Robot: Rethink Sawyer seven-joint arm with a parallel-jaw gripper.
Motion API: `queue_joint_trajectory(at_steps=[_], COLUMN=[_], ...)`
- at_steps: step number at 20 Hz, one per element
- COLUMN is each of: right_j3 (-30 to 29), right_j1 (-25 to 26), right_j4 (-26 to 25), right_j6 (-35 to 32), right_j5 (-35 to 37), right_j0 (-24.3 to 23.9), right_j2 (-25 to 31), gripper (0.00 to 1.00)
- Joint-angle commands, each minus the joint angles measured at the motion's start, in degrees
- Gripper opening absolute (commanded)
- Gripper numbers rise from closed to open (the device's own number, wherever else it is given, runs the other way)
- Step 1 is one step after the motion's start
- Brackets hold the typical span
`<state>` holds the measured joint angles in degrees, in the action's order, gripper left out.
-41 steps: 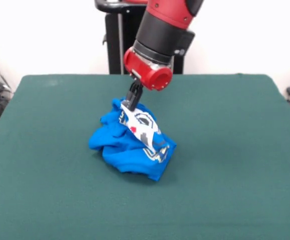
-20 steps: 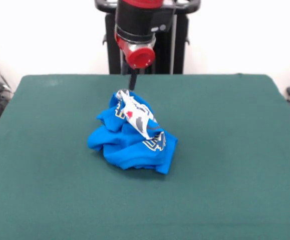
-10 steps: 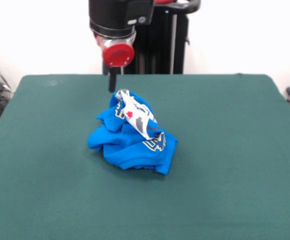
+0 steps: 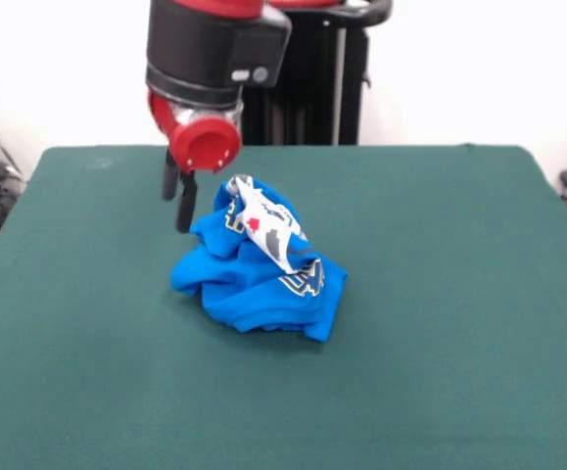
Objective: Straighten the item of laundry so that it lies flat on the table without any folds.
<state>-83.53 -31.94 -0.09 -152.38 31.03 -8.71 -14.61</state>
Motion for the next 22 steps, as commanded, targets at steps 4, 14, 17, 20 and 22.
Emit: queue_joint_trajectory(at_steps=[4, 14, 17, 20, 22], right_j3=[-0.48, -3.83, -4.11, -5.64, -7.94], right_j1=[7.94, 7.71, 8.24, 8.66, 7.95], right_j4=[-3.06, -1.27, -2.84, -3.29, -2.54], right_j6=[1.83, 5.02, 5.59, 8.41, 10.63], right_j5=[-1.25, 2.88, 1.68, -0.20, 0.23], right_j0=[1.64, -1.20, -1.47, -4.48, -7.15], right_j2=[6.25, 10.14, 9.80, 12.75, 16.15], gripper=[1.00, 1.00, 1.00, 1.00, 1.00])
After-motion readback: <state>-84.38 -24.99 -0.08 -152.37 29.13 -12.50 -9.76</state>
